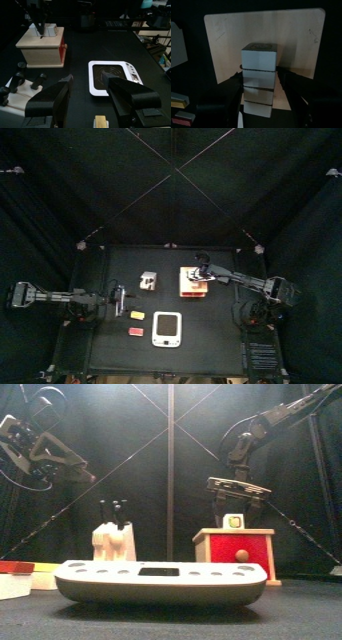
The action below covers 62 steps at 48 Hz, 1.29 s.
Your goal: Grab sushi roll
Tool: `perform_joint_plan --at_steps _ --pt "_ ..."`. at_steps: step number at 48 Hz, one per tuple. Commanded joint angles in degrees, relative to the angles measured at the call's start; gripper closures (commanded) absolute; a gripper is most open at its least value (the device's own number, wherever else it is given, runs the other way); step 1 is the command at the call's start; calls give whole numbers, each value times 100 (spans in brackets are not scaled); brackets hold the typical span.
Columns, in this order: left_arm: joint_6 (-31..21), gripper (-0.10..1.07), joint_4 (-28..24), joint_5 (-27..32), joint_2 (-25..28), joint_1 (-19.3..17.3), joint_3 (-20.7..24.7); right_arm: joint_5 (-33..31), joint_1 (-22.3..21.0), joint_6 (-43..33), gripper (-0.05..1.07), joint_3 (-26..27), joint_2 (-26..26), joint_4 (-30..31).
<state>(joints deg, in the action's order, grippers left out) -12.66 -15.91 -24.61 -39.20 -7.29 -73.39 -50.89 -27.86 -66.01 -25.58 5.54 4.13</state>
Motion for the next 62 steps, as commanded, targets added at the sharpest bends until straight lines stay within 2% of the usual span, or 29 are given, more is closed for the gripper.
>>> perform_joint_plan --at_steps 1,11,18,62 --pt "0 12 9 -26 0 -18 70 9 0 9 24 123 79 -18" --pt "0 12 9 -26 0 -18 70 -18 -18 9 42 167 97 -70" --pt "0 12 9 -26 9 -18 62 -62 -18 9 48 220 167 -70" --pt "0 12 9 -26 0 -18 62 -35 9 9 49 246 255 -79"
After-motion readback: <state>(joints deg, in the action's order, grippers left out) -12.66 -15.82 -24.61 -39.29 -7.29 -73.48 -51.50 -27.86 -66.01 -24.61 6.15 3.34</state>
